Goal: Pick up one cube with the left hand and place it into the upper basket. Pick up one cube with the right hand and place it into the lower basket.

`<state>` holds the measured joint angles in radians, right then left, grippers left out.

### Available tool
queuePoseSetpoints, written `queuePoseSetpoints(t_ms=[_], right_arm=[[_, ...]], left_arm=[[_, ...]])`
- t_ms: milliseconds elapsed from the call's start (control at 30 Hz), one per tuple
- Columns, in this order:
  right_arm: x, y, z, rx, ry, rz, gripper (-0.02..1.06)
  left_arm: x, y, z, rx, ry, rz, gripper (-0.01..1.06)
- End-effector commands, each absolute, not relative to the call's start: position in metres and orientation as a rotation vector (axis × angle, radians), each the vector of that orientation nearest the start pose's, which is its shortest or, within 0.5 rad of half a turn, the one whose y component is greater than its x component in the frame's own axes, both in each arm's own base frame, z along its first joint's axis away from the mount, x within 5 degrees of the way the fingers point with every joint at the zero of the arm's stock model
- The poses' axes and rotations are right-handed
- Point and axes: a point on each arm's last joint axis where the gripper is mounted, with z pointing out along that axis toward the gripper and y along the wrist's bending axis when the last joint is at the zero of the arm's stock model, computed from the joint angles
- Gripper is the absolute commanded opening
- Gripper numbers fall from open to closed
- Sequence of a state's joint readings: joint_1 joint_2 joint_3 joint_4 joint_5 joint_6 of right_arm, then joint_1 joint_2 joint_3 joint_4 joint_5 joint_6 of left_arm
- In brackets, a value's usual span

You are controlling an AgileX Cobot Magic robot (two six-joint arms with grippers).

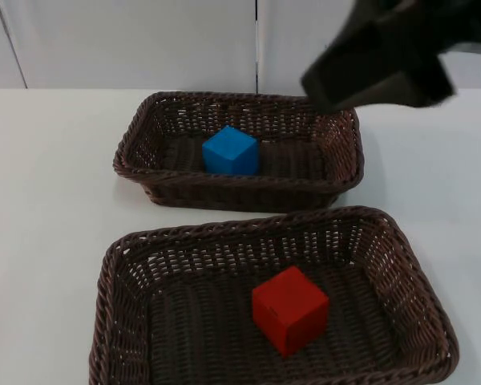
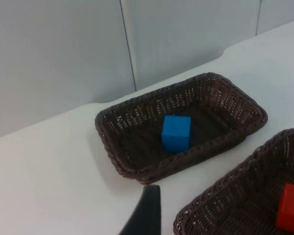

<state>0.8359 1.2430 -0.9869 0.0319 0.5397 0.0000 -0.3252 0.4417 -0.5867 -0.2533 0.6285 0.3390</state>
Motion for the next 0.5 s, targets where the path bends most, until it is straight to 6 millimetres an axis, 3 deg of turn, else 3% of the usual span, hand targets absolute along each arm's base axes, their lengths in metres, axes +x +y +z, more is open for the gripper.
queuePoseSetpoints(t_ms=[0,467], right_arm=[[0.165,0.185,0.325,-0.922,2.075,0.472,0.85],[0.129,0.143,0.331,-0.897,1.973,0.481,0.85]], left_arm=[[0.072,-0.039,0.319,0.563,1.924,-0.269,0.83],[0.055,-0.035,0.318,0.564,1.934,-0.294,0.83]])
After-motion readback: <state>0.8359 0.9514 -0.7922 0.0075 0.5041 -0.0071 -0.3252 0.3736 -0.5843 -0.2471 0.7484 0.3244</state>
